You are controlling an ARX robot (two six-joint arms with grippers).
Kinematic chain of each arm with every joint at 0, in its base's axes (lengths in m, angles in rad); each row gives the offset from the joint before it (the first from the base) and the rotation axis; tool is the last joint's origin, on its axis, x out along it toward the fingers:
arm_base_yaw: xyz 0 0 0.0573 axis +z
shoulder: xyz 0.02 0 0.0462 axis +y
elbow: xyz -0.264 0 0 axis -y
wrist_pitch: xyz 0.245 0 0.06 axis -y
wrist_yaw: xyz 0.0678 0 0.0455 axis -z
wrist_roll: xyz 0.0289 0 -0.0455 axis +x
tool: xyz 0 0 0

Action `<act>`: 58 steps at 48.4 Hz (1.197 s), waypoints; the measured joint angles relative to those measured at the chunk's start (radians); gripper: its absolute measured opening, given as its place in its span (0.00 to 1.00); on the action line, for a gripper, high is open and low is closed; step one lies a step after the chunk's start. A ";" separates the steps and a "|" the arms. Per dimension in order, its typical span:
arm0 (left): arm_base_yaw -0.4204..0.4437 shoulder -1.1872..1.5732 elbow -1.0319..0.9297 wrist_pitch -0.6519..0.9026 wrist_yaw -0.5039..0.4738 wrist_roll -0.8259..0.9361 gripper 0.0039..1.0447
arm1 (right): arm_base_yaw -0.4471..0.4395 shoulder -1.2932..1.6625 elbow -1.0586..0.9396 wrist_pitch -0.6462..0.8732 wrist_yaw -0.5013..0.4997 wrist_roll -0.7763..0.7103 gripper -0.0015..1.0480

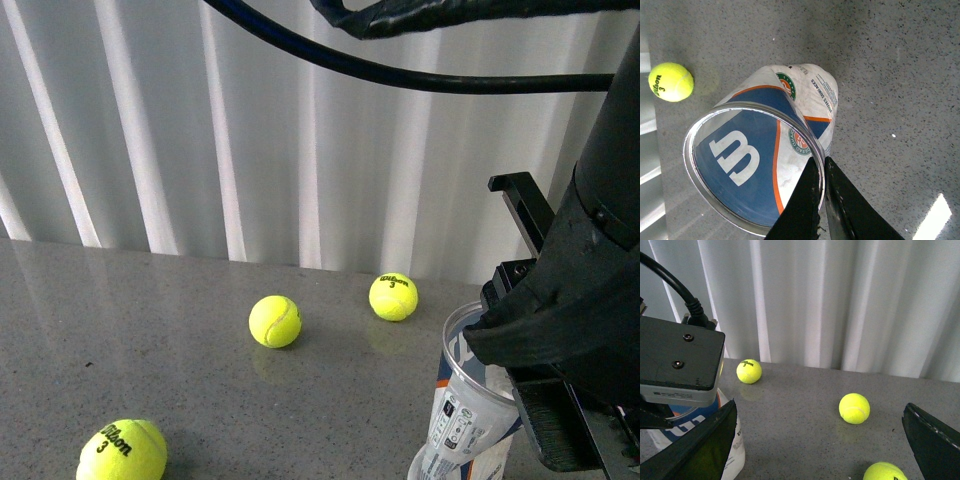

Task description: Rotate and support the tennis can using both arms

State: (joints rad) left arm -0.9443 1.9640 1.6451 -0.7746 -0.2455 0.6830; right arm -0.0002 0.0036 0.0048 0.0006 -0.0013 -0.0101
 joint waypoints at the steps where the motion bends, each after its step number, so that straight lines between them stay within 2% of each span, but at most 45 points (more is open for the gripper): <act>1: 0.000 0.003 0.002 0.005 -0.001 0.002 0.03 | 0.000 0.000 0.000 0.000 0.000 0.000 0.93; 3: 0.000 0.008 0.008 0.012 -0.003 0.003 0.03 | 0.000 0.000 0.000 0.000 0.000 0.000 0.93; 5: 0.001 0.013 0.011 0.015 -0.005 0.005 0.08 | 0.000 0.000 0.000 0.000 0.000 0.000 0.93; 14: 0.006 0.021 0.030 0.015 -0.010 0.017 0.42 | 0.000 0.000 0.000 0.000 0.000 0.000 0.93; 33: 0.031 0.024 0.061 -0.001 -0.017 0.023 0.96 | 0.000 0.000 0.000 0.000 0.000 0.000 0.93; 35: 0.035 0.024 0.065 -0.002 -0.017 0.022 0.93 | 0.000 0.000 0.000 0.000 0.000 0.000 0.93; 47: 0.048 0.014 0.067 0.000 -0.005 0.006 0.94 | 0.000 0.000 0.000 0.000 0.000 0.000 0.93; 58: 0.112 -0.137 -0.036 0.127 0.069 -0.108 0.94 | 0.000 0.000 0.000 0.000 0.000 0.000 0.93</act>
State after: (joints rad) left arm -0.8326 1.8275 1.6093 -0.6476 -0.1761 0.5755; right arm -0.0002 0.0036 0.0048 0.0006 -0.0013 -0.0101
